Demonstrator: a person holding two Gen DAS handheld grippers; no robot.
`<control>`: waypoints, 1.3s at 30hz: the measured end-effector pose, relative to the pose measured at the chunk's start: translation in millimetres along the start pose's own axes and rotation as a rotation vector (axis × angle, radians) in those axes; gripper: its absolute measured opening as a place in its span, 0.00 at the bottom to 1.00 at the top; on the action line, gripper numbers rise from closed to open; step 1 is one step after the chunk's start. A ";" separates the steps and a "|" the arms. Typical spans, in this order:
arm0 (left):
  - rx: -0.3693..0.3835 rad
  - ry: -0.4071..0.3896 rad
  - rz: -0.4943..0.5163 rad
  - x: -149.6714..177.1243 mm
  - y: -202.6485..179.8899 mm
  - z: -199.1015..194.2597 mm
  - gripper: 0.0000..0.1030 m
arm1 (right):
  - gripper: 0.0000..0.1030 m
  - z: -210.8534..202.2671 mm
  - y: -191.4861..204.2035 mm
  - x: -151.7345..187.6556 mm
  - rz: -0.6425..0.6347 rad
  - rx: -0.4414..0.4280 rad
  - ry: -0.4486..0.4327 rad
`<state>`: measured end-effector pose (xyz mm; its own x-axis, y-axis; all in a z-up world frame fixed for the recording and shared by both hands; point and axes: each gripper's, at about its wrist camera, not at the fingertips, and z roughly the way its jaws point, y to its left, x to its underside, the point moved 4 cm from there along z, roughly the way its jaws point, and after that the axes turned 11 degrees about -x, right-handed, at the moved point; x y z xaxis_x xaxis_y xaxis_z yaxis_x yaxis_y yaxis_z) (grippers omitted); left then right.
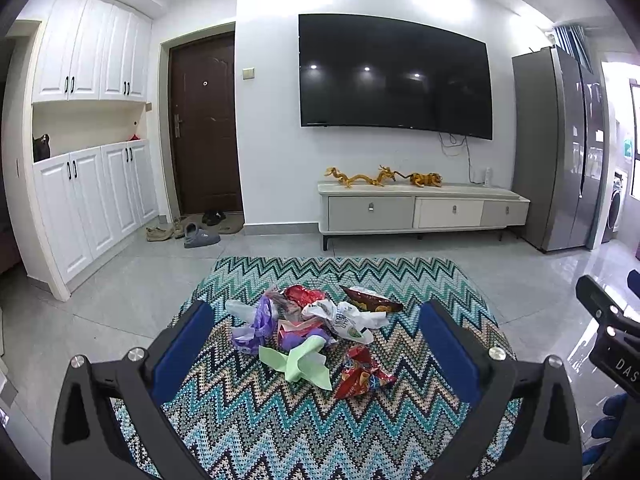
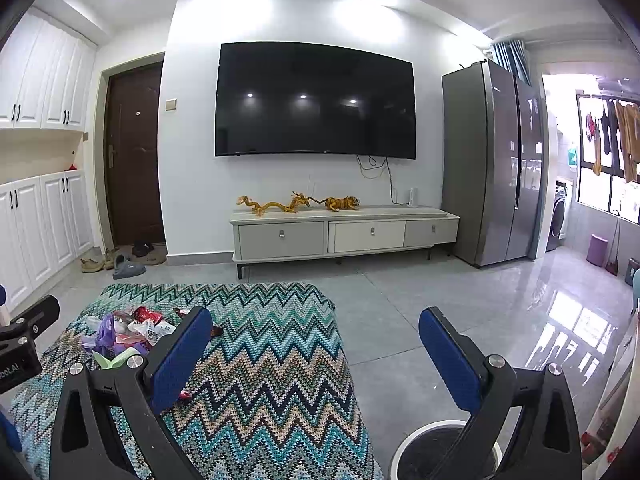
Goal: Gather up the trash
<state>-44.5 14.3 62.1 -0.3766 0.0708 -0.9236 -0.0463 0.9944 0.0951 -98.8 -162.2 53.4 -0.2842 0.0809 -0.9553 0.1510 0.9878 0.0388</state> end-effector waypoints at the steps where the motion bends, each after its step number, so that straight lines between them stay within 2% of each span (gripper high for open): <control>1: 0.000 0.002 -0.004 -0.3 0.4 0.4 1.00 | 1.00 0.6 -0.2 0.1 -0.002 -0.002 0.001; 18: -0.046 -0.008 -0.039 -2.5 14.1 -1.8 1.00 | 1.00 -1.5 -2.2 2.0 -0.006 -0.018 -0.010; 25: -0.101 0.005 -0.080 -10.0 44.7 7.6 1.00 | 1.00 -2.2 -9.2 4.6 -0.006 -0.012 -0.014; 32: -0.174 0.002 -0.098 -16.0 79.9 15.3 1.00 | 1.00 9.2 -17.5 11.6 0.026 -0.102 0.060; 39: -0.142 0.054 -0.054 1.3 81.4 40.3 1.00 | 1.00 24.2 -10.9 15.1 0.046 -0.215 0.103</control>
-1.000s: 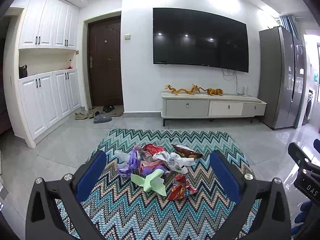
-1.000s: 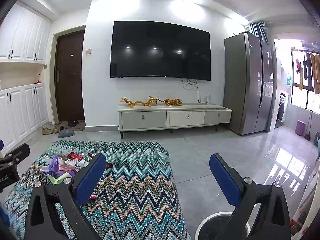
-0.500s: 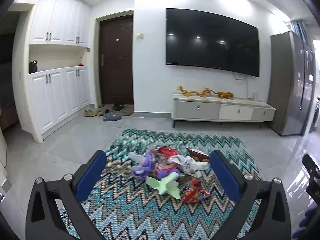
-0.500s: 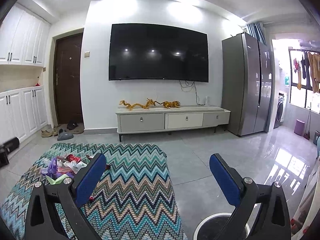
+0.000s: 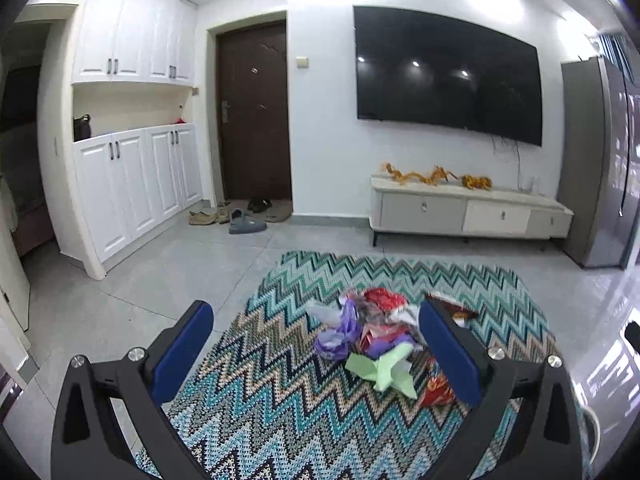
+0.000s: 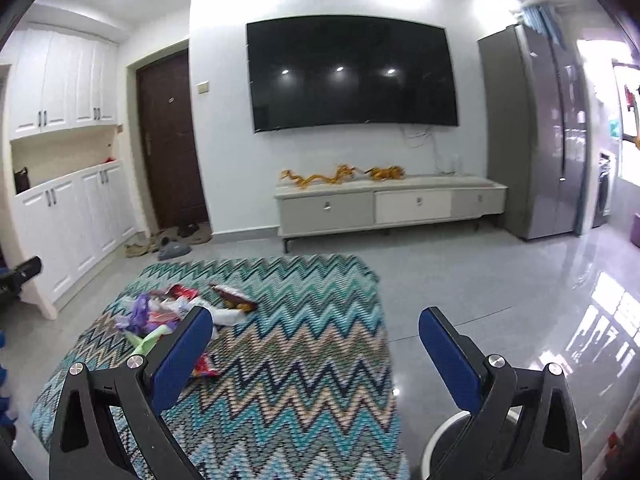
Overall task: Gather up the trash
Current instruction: 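Grasp the red snack wrapper with the right tool while the left tool grasps the purple bag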
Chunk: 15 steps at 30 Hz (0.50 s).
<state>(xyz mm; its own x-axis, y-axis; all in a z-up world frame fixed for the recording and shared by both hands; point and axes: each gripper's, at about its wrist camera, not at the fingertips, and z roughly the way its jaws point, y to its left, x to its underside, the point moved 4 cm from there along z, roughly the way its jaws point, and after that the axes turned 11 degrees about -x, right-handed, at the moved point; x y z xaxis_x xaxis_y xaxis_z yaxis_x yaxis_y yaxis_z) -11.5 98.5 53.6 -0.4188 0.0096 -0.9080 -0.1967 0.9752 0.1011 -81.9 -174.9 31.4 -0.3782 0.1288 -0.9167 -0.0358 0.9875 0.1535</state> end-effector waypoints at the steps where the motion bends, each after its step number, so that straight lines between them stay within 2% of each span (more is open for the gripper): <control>1: 0.009 0.010 0.011 4.6 -1.7 5.0 1.00 | 1.00 5.3 3.5 1.0 -0.008 -0.014 0.013; 4: 0.040 0.063 0.031 20.6 -6.0 26.2 0.98 | 0.99 21.1 12.4 3.7 -0.023 -0.050 0.047; 7: 0.082 0.131 0.049 38.4 -9.3 54.8 0.93 | 0.94 38.7 21.0 7.1 -0.026 -0.098 0.087; 10: 0.116 0.198 0.063 50.8 -11.6 82.9 0.81 | 0.90 68.0 35.0 15.2 -0.026 -0.178 0.165; 12: 0.151 0.237 0.070 52.8 -14.1 102.4 0.73 | 0.84 85.6 42.4 22.1 -0.030 -0.219 0.214; 15: 0.186 0.251 0.121 46.6 -24.4 129.9 0.72 | 0.79 112.2 59.7 33.7 -0.039 -0.284 0.286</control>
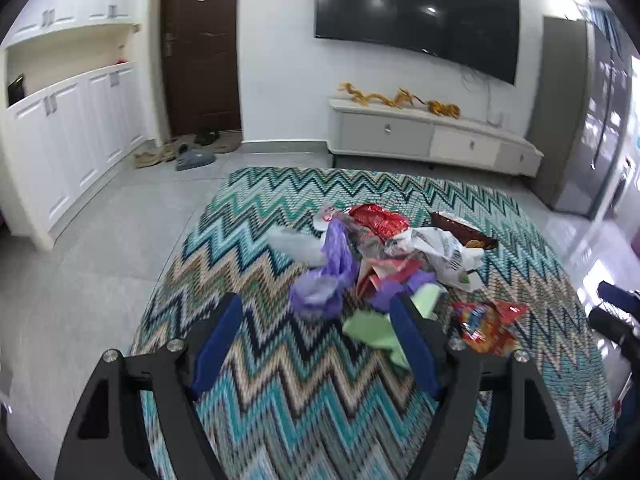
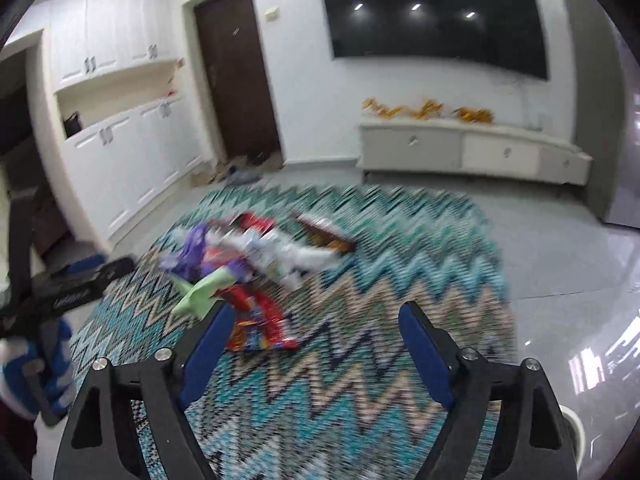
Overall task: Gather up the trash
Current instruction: 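Grasp the red snack wrapper with the right tool while the left tool grasps the purple bag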
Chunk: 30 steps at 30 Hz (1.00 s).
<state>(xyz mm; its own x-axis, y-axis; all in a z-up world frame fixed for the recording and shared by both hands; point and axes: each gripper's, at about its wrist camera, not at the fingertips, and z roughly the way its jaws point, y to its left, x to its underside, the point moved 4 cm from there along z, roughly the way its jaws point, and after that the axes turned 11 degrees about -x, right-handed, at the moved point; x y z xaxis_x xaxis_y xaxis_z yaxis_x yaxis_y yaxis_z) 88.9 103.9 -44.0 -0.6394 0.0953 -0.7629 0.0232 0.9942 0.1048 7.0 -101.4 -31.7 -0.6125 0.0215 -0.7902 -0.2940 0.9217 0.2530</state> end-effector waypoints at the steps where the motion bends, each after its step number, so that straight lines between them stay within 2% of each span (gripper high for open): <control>1: 0.003 0.002 0.013 -2.4 -0.7 5.6 0.72 | 0.77 11.7 4.6 1.2 -0.002 -0.026 0.024; 7: 0.032 0.078 0.097 -12.2 -11.0 59.8 0.65 | 0.69 64.0 18.1 3.2 -0.025 -0.107 0.129; 10: 0.054 0.140 0.098 -6.9 -12.2 84.1 0.54 | 0.62 80.1 18.8 3.5 -0.028 -0.121 0.161; 12: 0.068 0.166 0.087 -3.9 -11.5 91.4 0.40 | 0.56 90.6 20.0 5.7 -0.027 -0.142 0.190; 14: 0.083 0.173 0.071 -1.8 -10.4 92.3 0.36 | 0.46 97.0 18.5 7.2 -0.019 -0.158 0.203; 15: 0.092 0.170 0.062 -1.3 -9.8 90.5 0.33 | 0.42 99.6 19.0 8.6 -0.022 -0.163 0.212; 17: 0.105 0.162 0.054 -1.7 -9.3 86.2 0.31 | 0.25 101.6 20.1 11.4 -0.023 -0.179 0.223; 20: 0.108 0.129 0.058 -1.9 -8.8 67.4 0.29 | 0.14 100.9 18.3 13.9 -0.016 -0.190 0.220; 26: 0.102 0.057 0.040 -13.6 -2.3 17.8 0.27 | 0.08 68.2 16.9 10.6 -0.012 -0.214 0.153; 30: 0.160 0.001 0.053 -30.2 -21.7 -19.0 0.27 | 0.08 27.5 10.8 5.2 -0.008 -0.213 0.077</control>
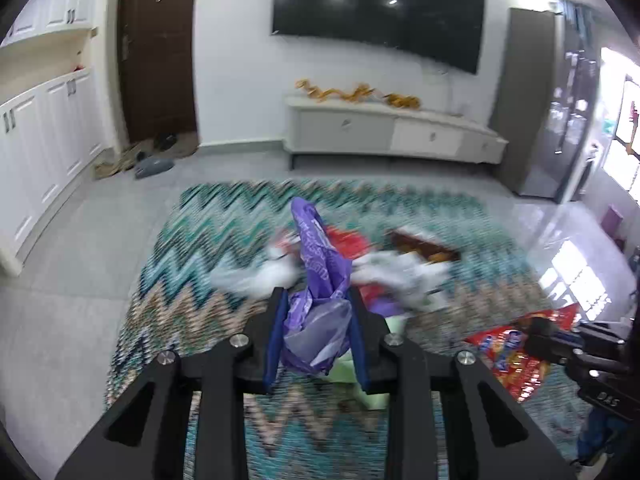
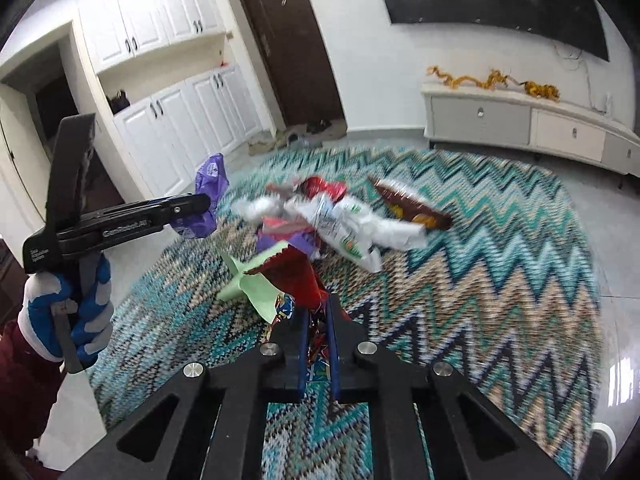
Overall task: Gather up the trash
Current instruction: 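Grasp the red snack wrapper with the right tool while the left tool grasps the purple bag, then carry both items over the bin and open both tools to drop them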
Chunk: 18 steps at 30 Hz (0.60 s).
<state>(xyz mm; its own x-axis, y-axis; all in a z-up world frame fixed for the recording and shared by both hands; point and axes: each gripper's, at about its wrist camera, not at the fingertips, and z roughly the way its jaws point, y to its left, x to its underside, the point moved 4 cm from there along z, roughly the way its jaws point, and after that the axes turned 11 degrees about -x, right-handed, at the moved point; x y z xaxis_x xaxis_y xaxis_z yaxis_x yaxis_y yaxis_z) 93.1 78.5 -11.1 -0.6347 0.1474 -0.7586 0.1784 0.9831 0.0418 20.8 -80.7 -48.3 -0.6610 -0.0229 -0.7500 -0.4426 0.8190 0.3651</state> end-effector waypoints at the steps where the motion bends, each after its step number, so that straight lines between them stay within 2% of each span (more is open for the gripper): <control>1: 0.026 -0.010 0.008 -3.7 -11.1 -7.5 0.27 | 0.08 -11.8 -1.3 0.0 0.000 0.006 -0.019; 6: 0.158 -0.034 0.084 -15.3 -85.0 -33.7 0.27 | 0.08 -74.3 -11.8 1.8 0.016 0.077 -0.108; 10: 0.283 -0.019 0.172 -10.6 -160.7 -43.6 0.27 | 0.08 -133.4 -42.2 15.3 0.054 0.205 -0.154; 14: 0.417 0.016 0.255 -0.3 -240.4 -49.0 0.27 | 0.08 -198.4 -92.7 49.6 0.140 0.380 -0.173; 18: 0.513 0.070 0.331 16.3 -310.8 -48.5 0.27 | 0.08 -241.6 -135.5 91.5 0.246 0.513 -0.164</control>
<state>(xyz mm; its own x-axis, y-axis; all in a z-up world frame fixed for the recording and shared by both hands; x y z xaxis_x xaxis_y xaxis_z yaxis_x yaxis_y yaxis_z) -9.1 -219.4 -4.9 -0.5280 0.4601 -0.7139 0.7028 0.7086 -0.0631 -126.1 -332.3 -33.2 -0.5871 0.2577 -0.7674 0.0877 0.9626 0.2562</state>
